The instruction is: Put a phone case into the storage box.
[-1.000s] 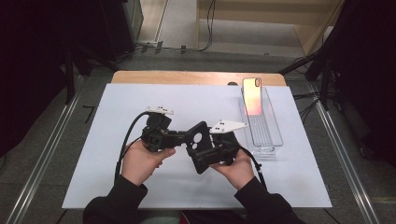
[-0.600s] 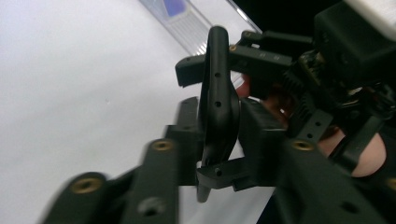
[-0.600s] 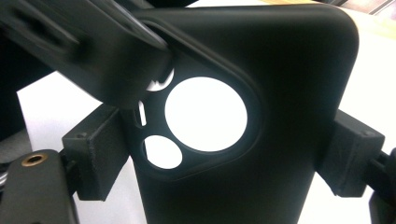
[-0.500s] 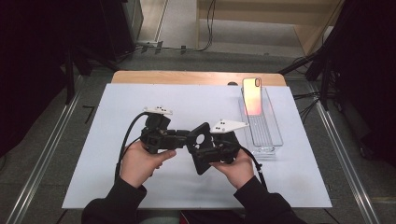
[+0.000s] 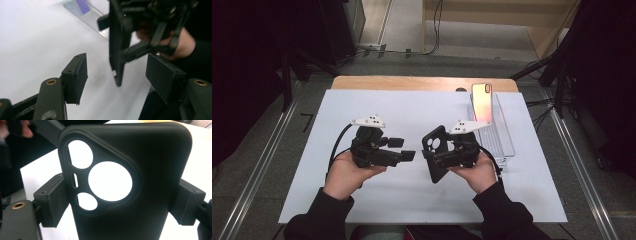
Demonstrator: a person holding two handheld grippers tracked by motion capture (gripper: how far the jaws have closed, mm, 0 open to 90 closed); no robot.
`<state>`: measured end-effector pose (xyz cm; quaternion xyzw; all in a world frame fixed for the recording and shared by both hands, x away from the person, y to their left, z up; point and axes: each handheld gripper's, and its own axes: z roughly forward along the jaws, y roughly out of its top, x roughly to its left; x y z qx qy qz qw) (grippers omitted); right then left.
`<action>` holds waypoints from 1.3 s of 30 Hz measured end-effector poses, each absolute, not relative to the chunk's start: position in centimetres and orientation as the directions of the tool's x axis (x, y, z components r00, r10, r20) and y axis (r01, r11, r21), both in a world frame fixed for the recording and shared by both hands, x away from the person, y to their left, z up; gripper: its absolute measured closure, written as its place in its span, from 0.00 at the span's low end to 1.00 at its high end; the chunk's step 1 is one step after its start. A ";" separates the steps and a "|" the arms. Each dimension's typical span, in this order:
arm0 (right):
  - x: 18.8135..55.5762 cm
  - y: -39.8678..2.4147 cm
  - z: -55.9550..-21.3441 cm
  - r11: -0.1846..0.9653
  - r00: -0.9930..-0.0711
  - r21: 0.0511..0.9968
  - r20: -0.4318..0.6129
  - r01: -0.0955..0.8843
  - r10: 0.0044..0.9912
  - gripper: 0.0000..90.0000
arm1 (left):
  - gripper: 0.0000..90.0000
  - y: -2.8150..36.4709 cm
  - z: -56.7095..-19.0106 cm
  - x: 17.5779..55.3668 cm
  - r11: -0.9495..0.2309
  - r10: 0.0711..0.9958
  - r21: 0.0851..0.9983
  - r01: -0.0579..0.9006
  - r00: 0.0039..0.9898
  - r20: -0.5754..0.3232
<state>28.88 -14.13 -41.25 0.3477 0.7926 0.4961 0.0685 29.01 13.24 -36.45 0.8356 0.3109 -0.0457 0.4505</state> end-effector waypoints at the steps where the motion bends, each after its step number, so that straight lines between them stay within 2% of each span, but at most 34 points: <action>1: 29.0 -14.4 -41.1 0.261 -0.749 0.835 0.241 0.484 0.617 0.15 | 0.36 13.4 -36.8 29.0 -0.412 0.474 0.718 0.561 0.805 -0.357; 10: 30.0 -16.3 -39.5 0.241 -0.764 0.840 0.274 0.485 0.585 0.15 | 0.36 15.5 -40.0 28.5 -0.445 0.463 0.739 0.506 0.836 -0.294; 17: 30.7 -17.4 -38.3 0.253 -0.777 0.840 0.274 0.481 0.568 0.15 | 0.36 16.8 -42.2 28.0 -0.464 0.501 0.728 0.505 0.827 -0.254; 22: 31.2 -18.5 -37.5 0.246 -0.774 0.841 0.278 0.483 0.569 0.15 | 0.36 18.3 -43.3 27.8 -0.448 0.525 0.725 0.522 0.811 -0.260; 31: 32.1 -21.4 -36.3 0.185 -0.723 0.853 0.276 0.488 0.633 0.15 | 0.36 20.3 -44.1 27.2 -0.405 0.580 0.730 0.551 0.772 -0.260; 39: 32.5 -24.0 -35.9 0.086 -0.616 0.856 0.292 0.509 0.732 0.15 | 0.36 20.6 -44.3 26.2 -0.391 0.591 0.733 0.557 0.763 -0.264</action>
